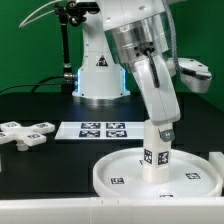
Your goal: Assemble round table
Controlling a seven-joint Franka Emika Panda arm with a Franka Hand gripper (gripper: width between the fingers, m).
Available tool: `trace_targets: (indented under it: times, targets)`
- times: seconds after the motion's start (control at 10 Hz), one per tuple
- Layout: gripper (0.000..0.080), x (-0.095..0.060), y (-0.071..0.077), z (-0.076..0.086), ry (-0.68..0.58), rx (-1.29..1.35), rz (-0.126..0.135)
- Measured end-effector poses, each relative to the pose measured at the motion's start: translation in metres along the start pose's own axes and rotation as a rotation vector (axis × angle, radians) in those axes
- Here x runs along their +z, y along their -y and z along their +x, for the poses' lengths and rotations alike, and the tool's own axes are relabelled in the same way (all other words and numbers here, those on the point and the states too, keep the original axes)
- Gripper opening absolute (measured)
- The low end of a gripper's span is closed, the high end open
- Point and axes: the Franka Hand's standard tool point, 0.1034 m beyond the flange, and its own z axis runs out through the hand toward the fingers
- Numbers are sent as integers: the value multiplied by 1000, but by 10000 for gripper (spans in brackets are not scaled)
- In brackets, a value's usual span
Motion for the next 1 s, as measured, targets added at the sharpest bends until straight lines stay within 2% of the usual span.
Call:
trace_targets:
  times: [0.1, 0.2, 0.3, 0.5, 1.0]
  targets:
    - [618, 0, -1, -2, -3, -17, -9]
    - [640, -3, -5, -10, -34, -127, -71]
    - [640, -5, -2, -13, -38, -237, -69]
    - [648, -2, -6, -15, -28, -411, -79]
    - [649, 0, -7, -16, -30, -440, -85]
